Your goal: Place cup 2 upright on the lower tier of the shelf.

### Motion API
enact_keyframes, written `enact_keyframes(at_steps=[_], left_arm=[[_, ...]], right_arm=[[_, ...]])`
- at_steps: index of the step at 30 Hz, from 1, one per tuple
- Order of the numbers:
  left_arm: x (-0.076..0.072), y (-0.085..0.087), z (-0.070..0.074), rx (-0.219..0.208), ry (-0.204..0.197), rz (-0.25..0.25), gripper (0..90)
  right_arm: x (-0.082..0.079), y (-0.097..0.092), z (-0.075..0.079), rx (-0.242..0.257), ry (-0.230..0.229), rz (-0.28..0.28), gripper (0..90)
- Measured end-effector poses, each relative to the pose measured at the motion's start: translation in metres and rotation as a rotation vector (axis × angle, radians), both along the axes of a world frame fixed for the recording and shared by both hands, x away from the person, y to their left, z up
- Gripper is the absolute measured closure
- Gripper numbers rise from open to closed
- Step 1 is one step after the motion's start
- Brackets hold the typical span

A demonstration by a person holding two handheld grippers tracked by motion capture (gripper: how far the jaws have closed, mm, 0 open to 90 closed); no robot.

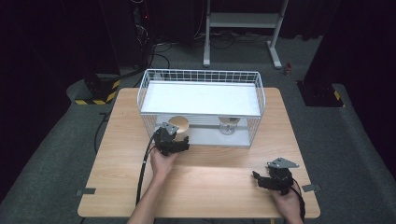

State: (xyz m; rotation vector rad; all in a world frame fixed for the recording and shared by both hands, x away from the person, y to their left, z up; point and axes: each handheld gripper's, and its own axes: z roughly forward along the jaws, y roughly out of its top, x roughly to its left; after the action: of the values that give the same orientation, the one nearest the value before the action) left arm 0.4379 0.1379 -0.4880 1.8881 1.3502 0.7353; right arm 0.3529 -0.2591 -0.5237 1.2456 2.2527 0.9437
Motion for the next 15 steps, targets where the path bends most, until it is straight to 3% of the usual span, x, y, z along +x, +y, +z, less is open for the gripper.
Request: enact_keyframes(at_steps=[3,6,10,15], left_arm=[[0.0018,-0.0003,-0.0022,0.009,0.004,0.004,15.3],[0.0029,-0.0016,-0.0042,0.032,-0.014,0.009,25.2],[0.0072,0.0,-0.0062,-0.005,-0.005,0.02,26.2],[0.01,-0.0005,-0.0076,0.005,-0.001,0.023,29.4]], right_arm=[[0.0001,-0.0001,0.0,-0.001,-0.001,0.001,25.4],[0.0,0.0,0.0,0.0,0.0,0.0,25.4],[0.0001,0.0,0.0,0.0,0.0,0.001,25.3],[0.0,0.0,0.0,0.001,0.001,0.0,25.3]])
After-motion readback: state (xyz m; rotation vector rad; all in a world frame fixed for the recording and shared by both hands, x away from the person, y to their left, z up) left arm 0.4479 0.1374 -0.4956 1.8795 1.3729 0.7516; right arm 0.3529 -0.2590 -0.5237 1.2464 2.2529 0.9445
